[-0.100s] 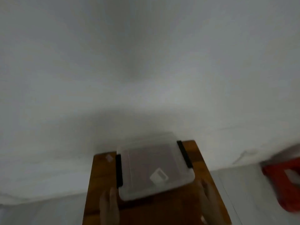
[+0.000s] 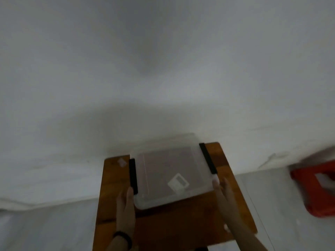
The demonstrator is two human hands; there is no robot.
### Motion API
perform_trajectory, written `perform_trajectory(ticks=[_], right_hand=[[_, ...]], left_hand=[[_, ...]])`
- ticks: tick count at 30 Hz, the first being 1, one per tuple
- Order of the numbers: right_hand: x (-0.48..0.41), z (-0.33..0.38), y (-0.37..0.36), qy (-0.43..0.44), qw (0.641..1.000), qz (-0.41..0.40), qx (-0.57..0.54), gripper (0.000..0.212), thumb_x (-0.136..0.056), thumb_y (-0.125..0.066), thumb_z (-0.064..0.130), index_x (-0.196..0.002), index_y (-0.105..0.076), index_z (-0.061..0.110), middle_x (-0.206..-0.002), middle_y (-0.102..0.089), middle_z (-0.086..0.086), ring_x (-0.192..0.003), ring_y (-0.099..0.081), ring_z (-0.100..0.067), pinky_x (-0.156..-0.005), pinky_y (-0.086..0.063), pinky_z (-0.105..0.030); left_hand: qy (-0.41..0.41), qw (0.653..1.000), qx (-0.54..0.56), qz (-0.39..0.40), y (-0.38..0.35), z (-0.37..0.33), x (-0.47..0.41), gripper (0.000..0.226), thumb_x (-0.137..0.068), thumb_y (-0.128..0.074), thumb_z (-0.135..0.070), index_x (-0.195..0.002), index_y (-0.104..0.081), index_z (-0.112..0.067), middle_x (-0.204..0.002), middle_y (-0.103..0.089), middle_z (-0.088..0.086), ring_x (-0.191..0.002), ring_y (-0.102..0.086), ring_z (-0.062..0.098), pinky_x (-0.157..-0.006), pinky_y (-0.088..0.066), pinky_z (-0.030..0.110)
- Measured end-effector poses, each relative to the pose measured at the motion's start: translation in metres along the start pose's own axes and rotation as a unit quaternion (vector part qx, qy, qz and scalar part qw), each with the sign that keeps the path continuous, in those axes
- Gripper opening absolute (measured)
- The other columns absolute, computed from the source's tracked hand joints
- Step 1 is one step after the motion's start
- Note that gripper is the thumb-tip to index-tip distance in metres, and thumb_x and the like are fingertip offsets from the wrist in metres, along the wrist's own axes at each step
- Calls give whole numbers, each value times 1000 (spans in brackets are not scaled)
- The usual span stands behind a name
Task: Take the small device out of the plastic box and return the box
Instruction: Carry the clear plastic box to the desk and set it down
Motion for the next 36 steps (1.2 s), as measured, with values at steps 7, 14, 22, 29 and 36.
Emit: perform_trajectory(ticks=[7,14,22,29,36], right_hand=[[-21,5,-28,-29,999,34,-30,73,-82,-59,62,-145,-38,31,-131,-59,-3,-114,-63,-24,-91,-58,-48],[-10,27,-29,1,998,63,-25,54,-80,-62,56,-127,-53,32,-122,-66,-2,-108,-67,-24,-87,-60,-48],[21,49,-99,49,975,213,29,65,-92,-62,39,-149,-36,20,-126,-52,2,-109,-55,-22,-80,-52,-34],[147,60,-216,106,869,469,114,59,-88,-62,46,-142,-44,30,-130,-57,8,-117,-59,-21,-99,-52,-48],[358,28,-334,172,711,646,219,58,-91,-57,55,-142,-39,35,-133,-54,8,-124,-52,-17,-100,-34,-31]], left_hand=[[-4,998,26,55,-21,7,-13,53,-90,-65,-35,-139,-48,-24,-127,-63,3,-111,-62,20,-87,-55,39],[-76,996,40,-13,12,-27,11,29,-98,-54,-26,-125,-57,-17,-113,-67,1,-102,-65,18,-76,-56,31],[-82,973,84,-201,117,-1,95,28,-98,-56,-31,-124,-60,-22,-110,-68,3,-101,-66,24,-82,-58,41],[-28,874,170,-455,226,98,265,24,-97,-57,-30,-119,-63,-22,-105,-68,-3,-98,-63,11,-82,-48,25],[-6,721,280,-634,320,222,425,23,-98,-56,-27,-117,-62,-16,-101,-65,-4,-95,-60,11,-95,-45,36]])
Point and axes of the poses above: each hand's wrist, its own x-axis away from the middle knuckle, its own y-axis out of the back of the hand, z = x × y, the point moved 10 cm from there along -x, towards the middle knuckle
